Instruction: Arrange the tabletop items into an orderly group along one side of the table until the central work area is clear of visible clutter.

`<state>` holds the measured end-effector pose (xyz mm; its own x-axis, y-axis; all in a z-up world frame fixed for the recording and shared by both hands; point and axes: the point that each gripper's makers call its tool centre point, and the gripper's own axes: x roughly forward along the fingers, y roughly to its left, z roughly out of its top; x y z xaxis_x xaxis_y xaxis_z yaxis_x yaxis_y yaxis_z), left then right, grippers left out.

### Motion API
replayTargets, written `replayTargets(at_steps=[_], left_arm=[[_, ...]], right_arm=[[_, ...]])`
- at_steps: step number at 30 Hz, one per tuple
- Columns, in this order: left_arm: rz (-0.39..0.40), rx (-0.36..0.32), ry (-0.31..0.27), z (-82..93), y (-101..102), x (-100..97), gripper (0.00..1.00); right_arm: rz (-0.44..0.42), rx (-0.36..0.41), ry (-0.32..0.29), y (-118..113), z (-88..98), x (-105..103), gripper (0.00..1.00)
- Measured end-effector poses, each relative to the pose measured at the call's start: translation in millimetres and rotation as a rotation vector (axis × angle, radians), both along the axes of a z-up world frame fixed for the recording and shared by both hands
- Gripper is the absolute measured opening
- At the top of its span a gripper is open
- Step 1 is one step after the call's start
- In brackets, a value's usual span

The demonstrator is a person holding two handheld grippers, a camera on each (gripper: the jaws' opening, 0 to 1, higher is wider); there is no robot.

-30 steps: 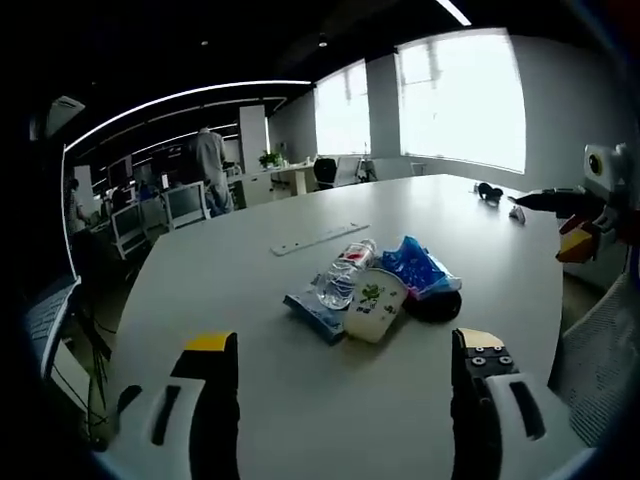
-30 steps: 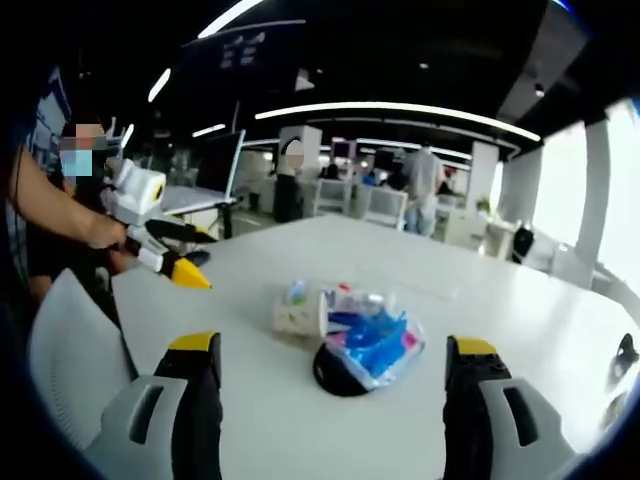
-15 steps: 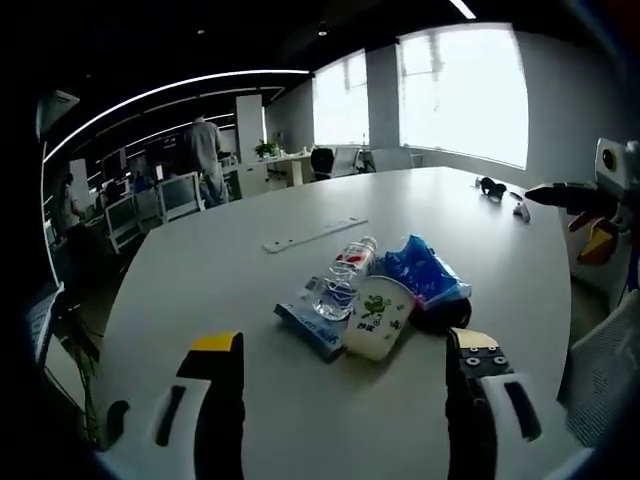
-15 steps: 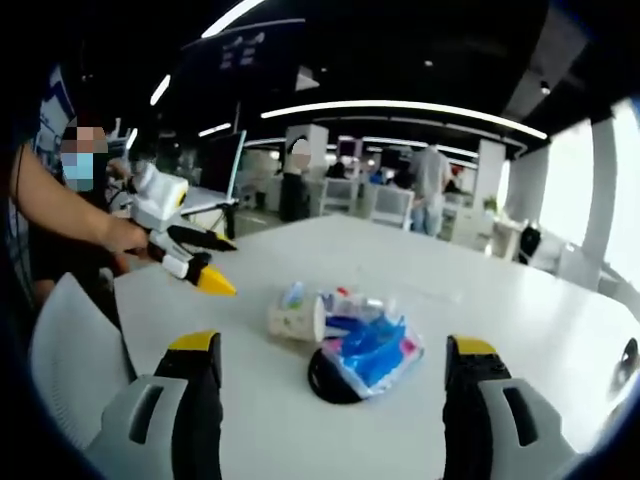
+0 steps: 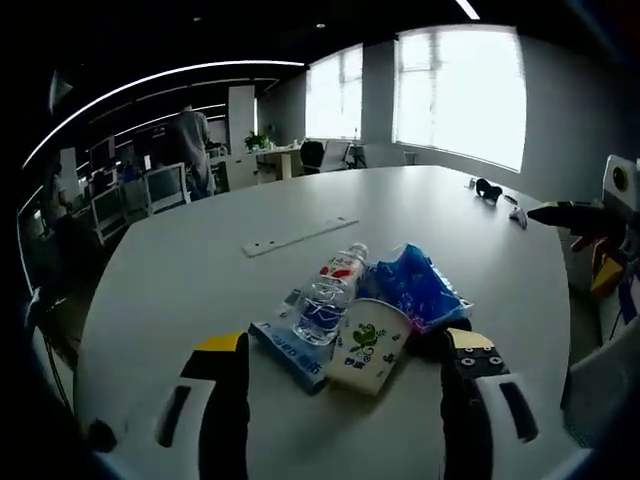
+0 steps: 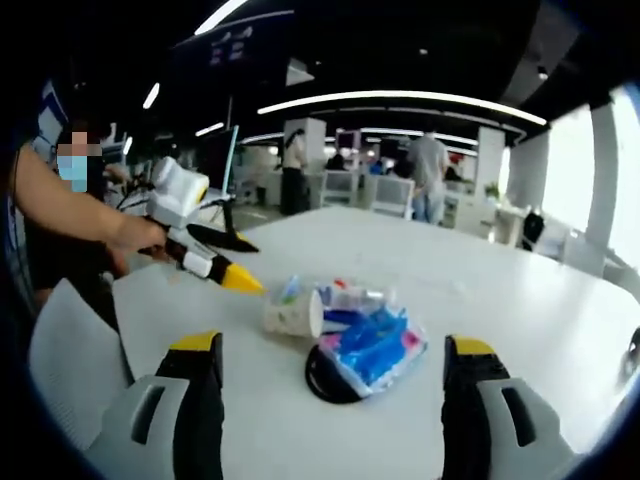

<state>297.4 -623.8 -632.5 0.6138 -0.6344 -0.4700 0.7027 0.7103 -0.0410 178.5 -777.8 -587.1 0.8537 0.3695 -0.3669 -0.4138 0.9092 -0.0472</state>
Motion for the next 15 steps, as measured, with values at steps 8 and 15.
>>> replayTargets(at_steps=[8, 15], left_arm=[[-0.002, -0.001, 0.016, -2.9, -13, 15.0, 0.75], [-0.022, 0.052, 0.025, -10.6, -21, 27.3, 0.71]], right_arm=[[0.002, 0.014, 0.040, -2, -8.5, 16, 0.81], [0.016, 0.027, 0.084, -1, -18.3, 37, 0.76]])
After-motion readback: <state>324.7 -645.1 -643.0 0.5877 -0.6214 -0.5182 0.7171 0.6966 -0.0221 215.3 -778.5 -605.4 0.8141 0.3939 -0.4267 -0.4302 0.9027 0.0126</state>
